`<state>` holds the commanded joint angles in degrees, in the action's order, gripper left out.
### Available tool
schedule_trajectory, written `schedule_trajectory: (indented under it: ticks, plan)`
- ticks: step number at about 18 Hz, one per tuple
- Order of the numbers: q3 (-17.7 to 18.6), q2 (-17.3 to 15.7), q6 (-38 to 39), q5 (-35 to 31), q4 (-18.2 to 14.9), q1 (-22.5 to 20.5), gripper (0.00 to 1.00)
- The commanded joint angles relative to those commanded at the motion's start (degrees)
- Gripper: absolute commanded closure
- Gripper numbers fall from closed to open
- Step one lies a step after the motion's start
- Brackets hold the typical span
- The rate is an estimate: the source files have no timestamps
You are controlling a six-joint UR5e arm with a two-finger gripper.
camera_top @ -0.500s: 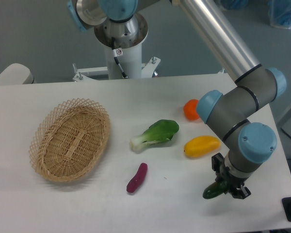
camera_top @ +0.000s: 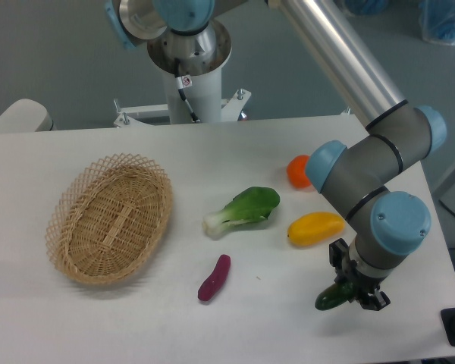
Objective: Place the cucumber on the table
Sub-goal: 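Lift the green cucumber in the gripper and carry it past the yellow pepper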
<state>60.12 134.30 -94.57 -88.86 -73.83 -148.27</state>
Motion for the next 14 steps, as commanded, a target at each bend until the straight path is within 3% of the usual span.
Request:
schedule_trajectory:
  ticks: [3,8,12,14]
  plan:
    - [1.05,-0.88,0.35,-0.18,-0.18,1.14,0.68]
    - [6.76,-5.18,0.09,-0.26,-0.44,1.23,0.67]
    - [12.99,-9.92,0.09,-0.26,-0.44,1.06,0.68]
    - [18.16,-13.26,0.09,-0.26,-0.18,0.79,0.68]
